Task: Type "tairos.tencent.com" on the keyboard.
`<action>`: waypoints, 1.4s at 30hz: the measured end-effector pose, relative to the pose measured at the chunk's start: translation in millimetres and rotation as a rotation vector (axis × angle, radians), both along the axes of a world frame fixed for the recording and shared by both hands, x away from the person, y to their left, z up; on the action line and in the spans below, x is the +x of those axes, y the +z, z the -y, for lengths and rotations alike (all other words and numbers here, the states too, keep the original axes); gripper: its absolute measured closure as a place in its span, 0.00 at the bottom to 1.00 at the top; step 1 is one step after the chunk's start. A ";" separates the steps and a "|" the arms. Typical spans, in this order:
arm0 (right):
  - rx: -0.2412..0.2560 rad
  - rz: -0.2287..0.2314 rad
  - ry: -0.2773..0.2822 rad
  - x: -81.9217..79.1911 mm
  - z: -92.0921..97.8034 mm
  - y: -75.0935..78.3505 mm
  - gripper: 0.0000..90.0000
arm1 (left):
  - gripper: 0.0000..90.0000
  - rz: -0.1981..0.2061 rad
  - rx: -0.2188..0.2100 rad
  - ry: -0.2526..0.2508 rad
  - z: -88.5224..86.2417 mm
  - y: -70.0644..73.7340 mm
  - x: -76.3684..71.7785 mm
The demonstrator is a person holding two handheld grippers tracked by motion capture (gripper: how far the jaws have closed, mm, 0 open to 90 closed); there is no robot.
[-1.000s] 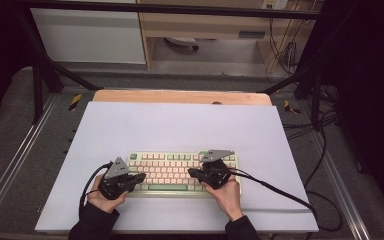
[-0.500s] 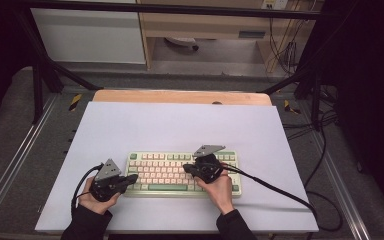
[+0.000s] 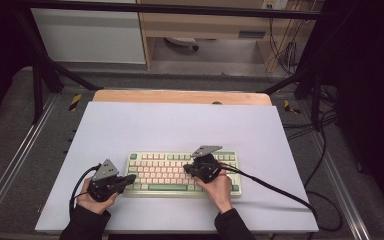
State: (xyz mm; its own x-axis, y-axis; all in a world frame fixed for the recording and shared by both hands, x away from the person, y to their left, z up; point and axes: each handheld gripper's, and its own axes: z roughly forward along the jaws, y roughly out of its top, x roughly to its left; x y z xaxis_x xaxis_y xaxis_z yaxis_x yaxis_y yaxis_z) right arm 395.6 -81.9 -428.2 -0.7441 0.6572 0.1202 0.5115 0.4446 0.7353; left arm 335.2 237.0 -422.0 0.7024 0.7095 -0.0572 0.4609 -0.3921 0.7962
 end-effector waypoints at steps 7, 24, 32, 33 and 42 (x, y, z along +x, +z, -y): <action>0.012 0.016 0.013 -3.9 1.3 4.5 1.00 | 0.99 -0.001 0.000 0.000 -0.8 -0.4 0.2; 0.053 0.005 0.085 -24.5 -4.8 6.7 1.00 | 0.99 -0.002 0.001 0.000 -0.4 -0.9 0.3; 0.052 -0.010 0.097 -26.0 -10.7 0.0 1.00 | 0.99 -0.002 -0.001 0.001 -0.9 -0.9 0.5; 0.049 -0.009 0.100 -25.9 -10.8 -0.6 1.00 | 0.99 -0.003 -0.001 0.001 -0.8 -1.0 0.6; 0.042 -0.008 0.104 -26.6 -11.4 -3.1 1.00 | 0.99 -0.003 0.001 0.001 -0.6 -1.2 0.5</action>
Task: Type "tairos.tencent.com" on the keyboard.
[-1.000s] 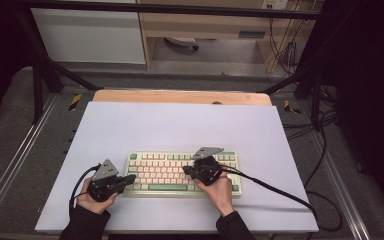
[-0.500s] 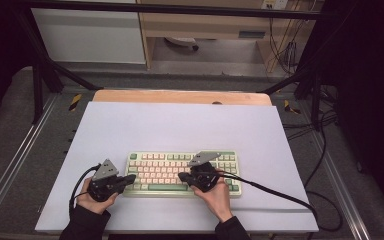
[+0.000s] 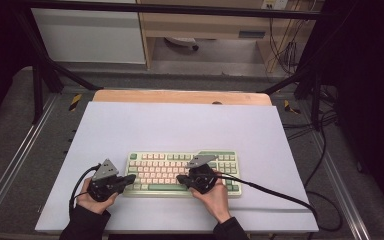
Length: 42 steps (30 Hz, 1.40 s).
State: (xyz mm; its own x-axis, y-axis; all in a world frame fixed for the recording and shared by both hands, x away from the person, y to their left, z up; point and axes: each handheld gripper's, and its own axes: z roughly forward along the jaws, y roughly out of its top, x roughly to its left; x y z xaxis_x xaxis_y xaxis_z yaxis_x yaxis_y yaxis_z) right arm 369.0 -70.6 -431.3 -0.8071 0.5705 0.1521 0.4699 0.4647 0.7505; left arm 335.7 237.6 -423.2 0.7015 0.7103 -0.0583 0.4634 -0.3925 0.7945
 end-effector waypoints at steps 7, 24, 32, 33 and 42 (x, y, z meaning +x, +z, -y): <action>-0.006 0.000 0.001 -0.8 -0.7 -1.7 1.00 | 0.99 0.002 -0.001 -0.001 -0.2 0.6 -0.2; 0.024 0.050 -0.076 -3.4 44.3 29.3 0.87 | 0.87 0.001 0.001 -0.012 -4.1 4.2 0.1; 0.025 0.068 -0.148 -8.3 86.9 29.1 0.55 | 0.60 0.013 0.008 -0.014 -10.4 4.7 0.2; 0.030 0.073 -0.160 -9.2 91.9 28.6 0.49 | 0.56 0.004 0.005 -0.018 -11.8 4.5 0.4; 0.050 0.045 -0.229 -11.4 132.6 18.6 0.15 | 0.27 -0.032 0.027 -0.005 -22.8 -3.0 -0.2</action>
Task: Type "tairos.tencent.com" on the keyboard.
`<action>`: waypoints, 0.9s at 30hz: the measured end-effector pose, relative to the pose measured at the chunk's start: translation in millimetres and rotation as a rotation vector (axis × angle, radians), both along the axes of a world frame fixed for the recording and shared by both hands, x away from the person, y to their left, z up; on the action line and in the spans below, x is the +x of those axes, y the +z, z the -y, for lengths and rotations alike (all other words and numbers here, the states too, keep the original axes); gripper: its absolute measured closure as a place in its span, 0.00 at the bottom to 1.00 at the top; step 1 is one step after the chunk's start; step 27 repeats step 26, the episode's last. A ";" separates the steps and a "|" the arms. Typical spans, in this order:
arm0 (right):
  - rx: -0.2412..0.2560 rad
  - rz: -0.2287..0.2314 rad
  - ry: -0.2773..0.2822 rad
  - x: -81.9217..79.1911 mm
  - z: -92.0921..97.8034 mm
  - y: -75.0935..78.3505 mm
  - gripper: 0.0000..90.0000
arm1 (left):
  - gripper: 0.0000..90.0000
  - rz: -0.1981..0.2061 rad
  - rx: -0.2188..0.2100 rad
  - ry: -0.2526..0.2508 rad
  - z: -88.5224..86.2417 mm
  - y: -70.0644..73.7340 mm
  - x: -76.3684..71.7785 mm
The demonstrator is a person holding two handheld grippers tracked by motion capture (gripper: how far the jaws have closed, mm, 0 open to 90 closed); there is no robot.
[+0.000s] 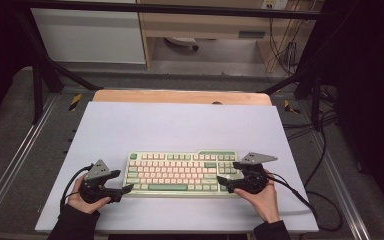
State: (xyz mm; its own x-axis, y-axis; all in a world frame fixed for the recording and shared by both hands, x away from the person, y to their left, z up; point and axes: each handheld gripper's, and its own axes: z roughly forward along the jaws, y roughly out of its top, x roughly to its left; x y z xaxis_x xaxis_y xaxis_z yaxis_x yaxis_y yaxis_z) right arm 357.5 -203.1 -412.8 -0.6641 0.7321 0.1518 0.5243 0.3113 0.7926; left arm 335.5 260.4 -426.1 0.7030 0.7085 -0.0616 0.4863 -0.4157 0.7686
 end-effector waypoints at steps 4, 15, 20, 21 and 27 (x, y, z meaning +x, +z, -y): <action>-0.001 -0.011 -0.008 -2.9 16.0 -6.6 0.09 | 0.16 -0.001 -0.002 -0.005 -3.2 -0.7 -2.0; 0.006 -0.046 -0.025 -12.8 46.3 -23.6 0.02 | 0.09 -0.017 -0.015 -0.005 -12.9 -7.5 -4.6; 0.010 -0.054 -0.028 -16.2 50.7 -27.1 0.01 | 0.09 -0.019 -0.015 -0.005 -16.1 -11.0 -4.3; 0.010 -0.056 -0.025 -16.6 51.3 -27.7 0.00 | 0.09 -0.022 -0.014 -0.005 -16.3 -11.6 -4.1; 0.010 -0.039 -0.009 -18.0 53.1 -27.3 0.01 | 0.09 -0.021 -0.007 -0.007 -16.0 -12.9 -3.9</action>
